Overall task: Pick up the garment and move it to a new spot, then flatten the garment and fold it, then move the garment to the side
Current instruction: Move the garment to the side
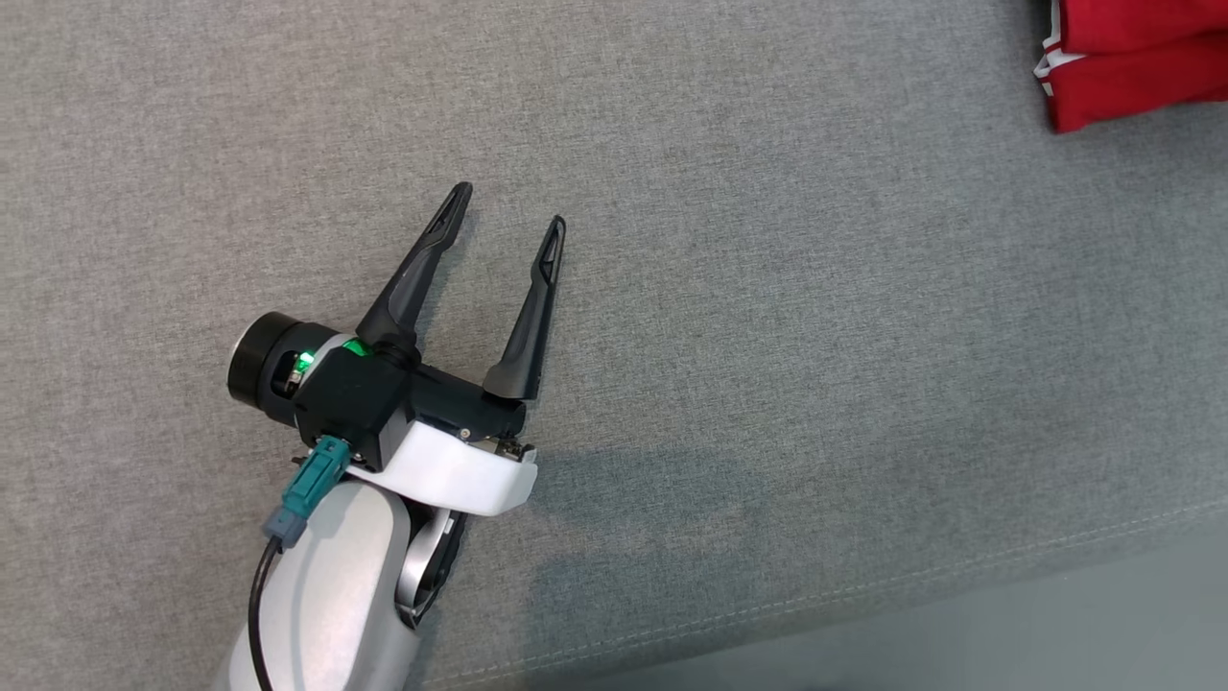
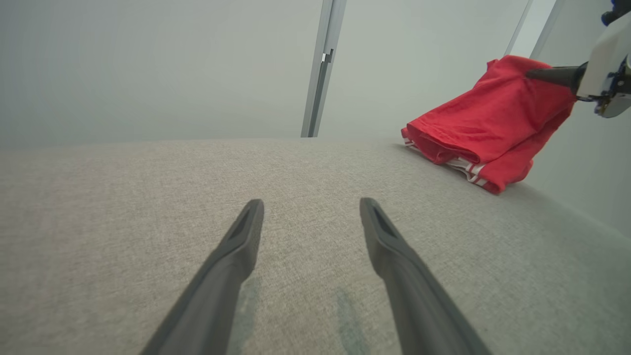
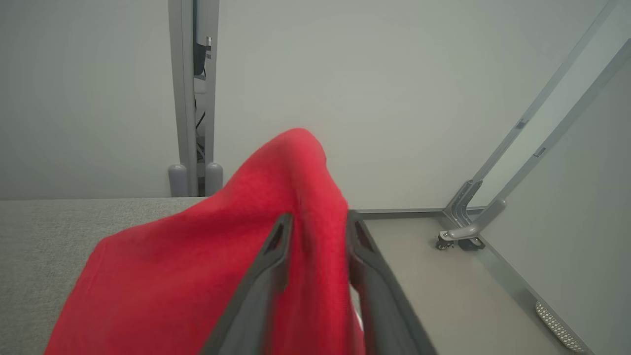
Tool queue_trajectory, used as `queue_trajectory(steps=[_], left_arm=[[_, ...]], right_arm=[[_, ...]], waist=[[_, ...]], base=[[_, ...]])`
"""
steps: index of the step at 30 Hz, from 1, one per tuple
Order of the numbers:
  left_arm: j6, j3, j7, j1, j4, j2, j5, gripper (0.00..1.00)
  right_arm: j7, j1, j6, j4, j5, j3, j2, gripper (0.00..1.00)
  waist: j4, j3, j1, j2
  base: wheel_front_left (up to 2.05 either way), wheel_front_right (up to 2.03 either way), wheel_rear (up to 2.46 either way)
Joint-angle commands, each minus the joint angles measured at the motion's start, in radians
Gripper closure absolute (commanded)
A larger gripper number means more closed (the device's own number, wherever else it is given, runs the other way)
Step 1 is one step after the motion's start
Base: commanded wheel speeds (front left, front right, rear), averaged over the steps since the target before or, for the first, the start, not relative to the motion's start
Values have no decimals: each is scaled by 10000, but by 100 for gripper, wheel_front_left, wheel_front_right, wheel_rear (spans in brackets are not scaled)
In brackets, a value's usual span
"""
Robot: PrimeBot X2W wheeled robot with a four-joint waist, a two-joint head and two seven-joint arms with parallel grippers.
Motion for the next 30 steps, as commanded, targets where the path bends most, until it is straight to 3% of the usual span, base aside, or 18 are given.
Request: queue_trajectory(steps=[1, 9, 13, 18, 30], left_arm=[[-65, 200, -46, -220, -268, 70, 61, 0], [-17, 286, -46, -84, -248, 70, -4, 0], [71, 384, -46, 76, -227, 43, -138, 0], [198, 593, -46, 274, -219, -7, -440, 0], [739, 1302, -46, 929, -196, -76, -684, 0]], right_arm=[[-132, 295, 10, -192, -555, -414, -301, 0], [-133, 737, 10, -1336, -2842, -2026, 250, 0], [-133, 1163, 10, -2086, -3373, -2431, 1204, 0], [-133, 1835, 10, -2701, -2924, -2094, 2126, 0], [-133, 4722, 10, -5246, -1023, 65, 2572, 0]], waist=[[55, -3, 0, 0], [94, -228, 0, 0], [130, -551, 0, 0], [313, -1082, 0, 0], [1162, -2763, 0, 0]], base=[[0, 0, 0], [0, 0, 0], [0, 0, 0], [0, 0, 0], [0, 0, 0]])
